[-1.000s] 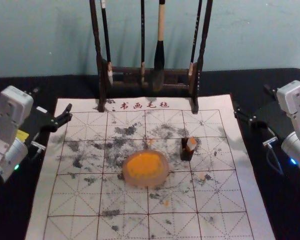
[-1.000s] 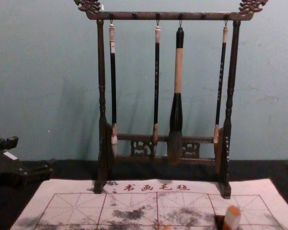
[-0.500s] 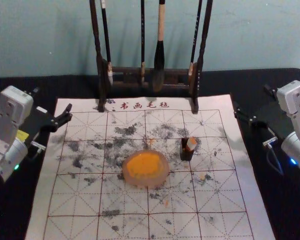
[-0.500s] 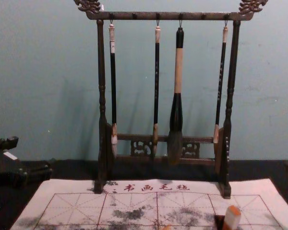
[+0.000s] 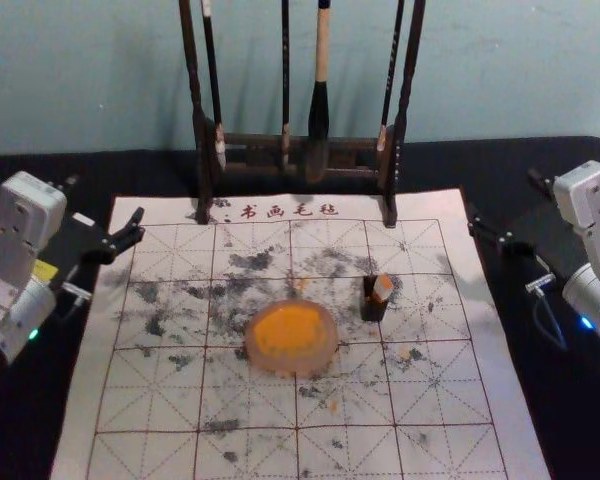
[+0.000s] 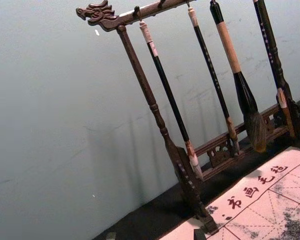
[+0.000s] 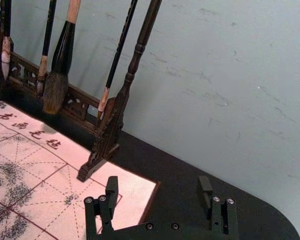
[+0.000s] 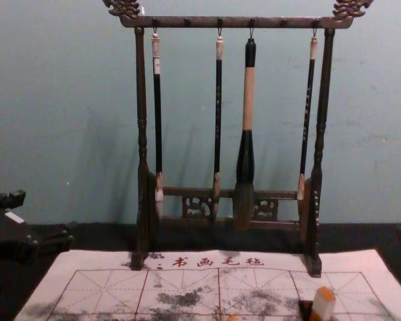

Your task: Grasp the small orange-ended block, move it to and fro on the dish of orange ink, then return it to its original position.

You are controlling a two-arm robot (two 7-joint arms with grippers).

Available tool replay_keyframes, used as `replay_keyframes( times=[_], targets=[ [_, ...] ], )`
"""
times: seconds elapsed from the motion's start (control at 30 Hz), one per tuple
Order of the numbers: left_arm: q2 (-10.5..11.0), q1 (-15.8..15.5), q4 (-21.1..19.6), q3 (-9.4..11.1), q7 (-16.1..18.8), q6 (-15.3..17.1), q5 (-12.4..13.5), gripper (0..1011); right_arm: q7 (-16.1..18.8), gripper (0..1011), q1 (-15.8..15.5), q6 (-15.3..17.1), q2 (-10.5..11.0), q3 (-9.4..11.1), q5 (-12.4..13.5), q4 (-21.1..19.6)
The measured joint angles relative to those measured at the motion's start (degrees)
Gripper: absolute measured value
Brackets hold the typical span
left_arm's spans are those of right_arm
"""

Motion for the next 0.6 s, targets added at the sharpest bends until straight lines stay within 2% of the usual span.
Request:
replay_keyframes(
  times=[0.27,0.47,0.6],
  targets=[
    [0.00,0.00,0.00,0.00,0.00,0.00,0.00,1002,1.14,1002,-0.42,-0.11,-0.23,0.46,0.17,-0.40],
    [0.00,0.00,0.00,0.00,0.00,0.00,0.00,1001,5.58,1002,-2.82,0.22,0.26,1.81,3.64,-2.78],
    [0.00,0.00,0.00,0.00,0.00,0.00,0.00,1001,9.19,1002,-5.95,0.65,1.45,2.62,6.42,-5.56]
  ],
)
